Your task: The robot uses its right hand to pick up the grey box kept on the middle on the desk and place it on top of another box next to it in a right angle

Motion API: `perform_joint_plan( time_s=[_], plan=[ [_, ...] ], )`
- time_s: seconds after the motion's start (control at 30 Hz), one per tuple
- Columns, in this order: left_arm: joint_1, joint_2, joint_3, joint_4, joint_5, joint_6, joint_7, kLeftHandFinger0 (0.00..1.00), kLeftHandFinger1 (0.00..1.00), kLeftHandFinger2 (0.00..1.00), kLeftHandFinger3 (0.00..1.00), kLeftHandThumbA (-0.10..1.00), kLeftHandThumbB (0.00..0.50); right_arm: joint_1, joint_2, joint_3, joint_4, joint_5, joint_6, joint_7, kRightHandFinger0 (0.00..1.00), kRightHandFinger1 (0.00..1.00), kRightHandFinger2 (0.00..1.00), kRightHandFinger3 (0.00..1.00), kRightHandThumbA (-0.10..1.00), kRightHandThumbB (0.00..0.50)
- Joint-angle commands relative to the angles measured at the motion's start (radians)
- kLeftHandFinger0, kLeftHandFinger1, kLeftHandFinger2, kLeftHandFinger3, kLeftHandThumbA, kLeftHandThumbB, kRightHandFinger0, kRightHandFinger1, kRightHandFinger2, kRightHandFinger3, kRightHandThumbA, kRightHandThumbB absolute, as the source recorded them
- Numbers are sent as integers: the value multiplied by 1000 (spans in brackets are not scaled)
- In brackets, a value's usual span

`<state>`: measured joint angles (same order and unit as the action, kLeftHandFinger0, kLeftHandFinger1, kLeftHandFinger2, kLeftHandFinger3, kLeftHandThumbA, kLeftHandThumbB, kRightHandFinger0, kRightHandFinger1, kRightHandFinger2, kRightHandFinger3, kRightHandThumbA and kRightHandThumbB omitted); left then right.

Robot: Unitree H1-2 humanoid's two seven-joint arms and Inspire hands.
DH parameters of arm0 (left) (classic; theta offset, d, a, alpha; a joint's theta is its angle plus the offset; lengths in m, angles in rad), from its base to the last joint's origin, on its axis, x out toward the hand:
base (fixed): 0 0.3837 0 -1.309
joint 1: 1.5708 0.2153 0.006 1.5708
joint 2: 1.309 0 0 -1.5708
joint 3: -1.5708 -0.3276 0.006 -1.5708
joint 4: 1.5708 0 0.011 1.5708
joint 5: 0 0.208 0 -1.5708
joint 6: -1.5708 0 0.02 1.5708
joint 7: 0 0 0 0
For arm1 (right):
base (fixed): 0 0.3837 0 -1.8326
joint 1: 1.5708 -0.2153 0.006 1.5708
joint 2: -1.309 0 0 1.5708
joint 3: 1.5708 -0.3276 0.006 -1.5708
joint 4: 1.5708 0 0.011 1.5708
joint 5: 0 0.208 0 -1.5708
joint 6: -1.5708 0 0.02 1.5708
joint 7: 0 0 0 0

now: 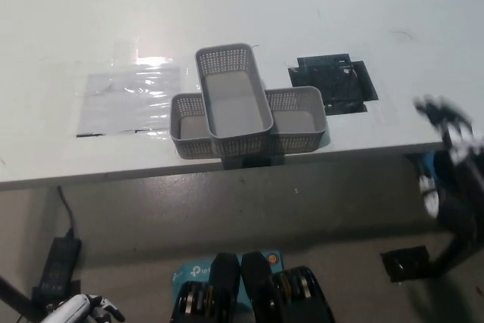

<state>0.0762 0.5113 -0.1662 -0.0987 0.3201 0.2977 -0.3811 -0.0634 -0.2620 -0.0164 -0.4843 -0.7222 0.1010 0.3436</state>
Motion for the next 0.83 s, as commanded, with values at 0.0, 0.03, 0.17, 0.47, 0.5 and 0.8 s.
perform_joint_plan(
  time_s=[0.0,0.03,0.17,0.47,0.5,0.8],
  plan=[
    [-2,16,10,-4,1,-30,17,279,323,432,557,175,327,57,85,-52,99,89,-74,-206,668,952,1000,1000,246,132],
    [-2,16,10,-4,1,-30,16,305,350,461,558,172,325,67,99,-61,125,99,-92,-228,666,921,1000,1000,233,136],
    [-4,16,12,-6,0,-23,14,279,321,438,553,159,323,87,159,-114,306,147,-167,-351,573,746,914,1000,101,156],
    [-3,9,13,2,7,-45,31,314,344,443,556,176,333,43,323,-247,566,357,-209,-448,389,580,790,1000,57,115],
    [-3,9,13,1,8,-45,32,316,345,445,560,177,333,42,328,-252,573,362,-211,-450,385,578,788,1000,59,114],
    [-16,5,13,7,7,-34,25,312,342,455,578,157,328,35,356,-299,606,502,-53,-322,411,583,776,953,61,125]
  ],
)
